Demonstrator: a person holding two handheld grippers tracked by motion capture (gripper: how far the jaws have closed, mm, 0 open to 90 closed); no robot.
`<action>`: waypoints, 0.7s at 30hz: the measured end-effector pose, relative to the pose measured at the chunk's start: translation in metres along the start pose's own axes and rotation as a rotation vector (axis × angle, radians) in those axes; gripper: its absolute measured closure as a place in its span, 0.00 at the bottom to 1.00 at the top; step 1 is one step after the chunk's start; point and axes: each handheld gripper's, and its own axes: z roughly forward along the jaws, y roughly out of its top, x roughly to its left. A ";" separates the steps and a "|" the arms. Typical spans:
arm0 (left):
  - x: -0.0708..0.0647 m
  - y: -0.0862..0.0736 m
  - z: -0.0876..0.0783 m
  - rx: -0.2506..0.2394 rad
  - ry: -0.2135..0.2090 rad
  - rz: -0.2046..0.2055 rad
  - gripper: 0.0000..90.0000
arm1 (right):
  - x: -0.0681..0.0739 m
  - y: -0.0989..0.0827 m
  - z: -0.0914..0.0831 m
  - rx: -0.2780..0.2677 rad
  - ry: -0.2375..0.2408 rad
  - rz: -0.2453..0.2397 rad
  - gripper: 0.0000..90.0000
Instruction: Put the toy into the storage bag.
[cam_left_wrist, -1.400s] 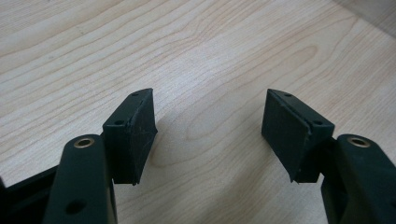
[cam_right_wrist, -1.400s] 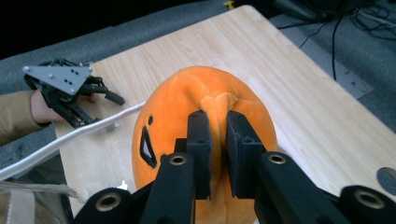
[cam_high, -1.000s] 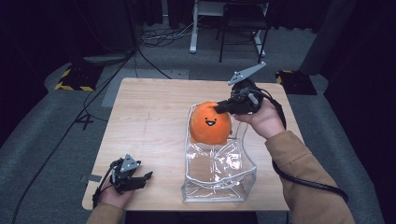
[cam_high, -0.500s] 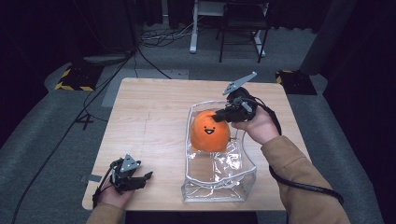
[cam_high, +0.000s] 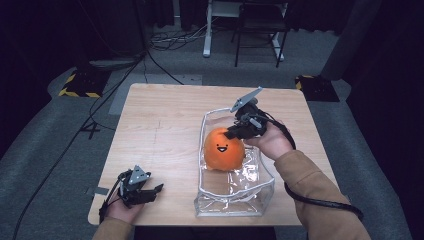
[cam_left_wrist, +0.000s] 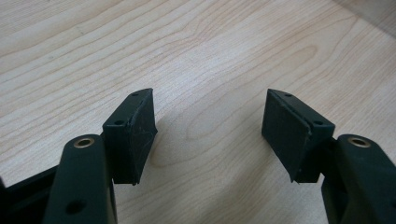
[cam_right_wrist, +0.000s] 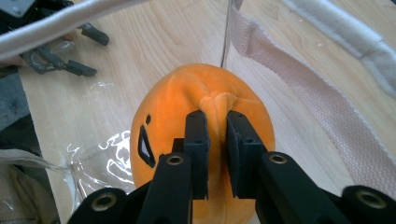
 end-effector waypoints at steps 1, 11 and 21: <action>0.000 0.000 0.000 0.000 0.000 0.000 0.39 | 0.000 0.000 0.001 0.006 -0.001 -0.001 0.88; 0.000 0.000 0.000 0.000 0.001 0.000 0.39 | 0.005 0.000 0.014 0.056 -0.013 -0.022 0.88; 0.000 0.000 0.000 0.000 0.001 0.001 0.39 | 0.009 0.001 0.025 0.108 -0.024 -0.043 0.86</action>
